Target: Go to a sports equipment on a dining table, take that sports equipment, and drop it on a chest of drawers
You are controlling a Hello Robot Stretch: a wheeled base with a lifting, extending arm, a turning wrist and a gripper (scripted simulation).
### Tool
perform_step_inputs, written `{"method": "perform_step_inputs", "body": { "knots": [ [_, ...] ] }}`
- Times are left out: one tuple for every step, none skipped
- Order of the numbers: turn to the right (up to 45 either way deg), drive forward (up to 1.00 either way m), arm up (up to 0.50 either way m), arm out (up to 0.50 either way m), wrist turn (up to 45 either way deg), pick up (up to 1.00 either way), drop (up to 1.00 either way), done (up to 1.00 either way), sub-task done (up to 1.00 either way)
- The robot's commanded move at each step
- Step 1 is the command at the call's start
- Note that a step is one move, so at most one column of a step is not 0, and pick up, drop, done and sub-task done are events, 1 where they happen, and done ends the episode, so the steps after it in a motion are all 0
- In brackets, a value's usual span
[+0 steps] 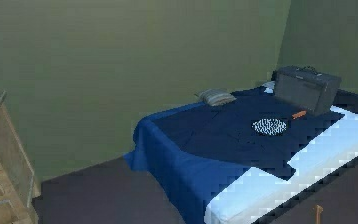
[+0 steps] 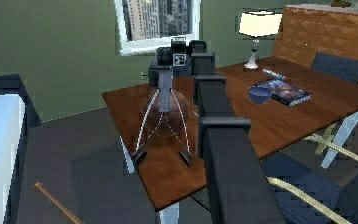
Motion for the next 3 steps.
{"method": "perform_step_inputs", "body": {
  "knots": [
    [0.0,0.00,0.00,0.02,0.0,0.00,0.00,0.00,0.00],
    [0.0,0.00,0.00,0.00,45.0,0.00,0.00,0.00,0.00],
    [0.0,0.00,0.00,0.00,45.0,0.00,0.00,0.00,0.00]
  ]
}}
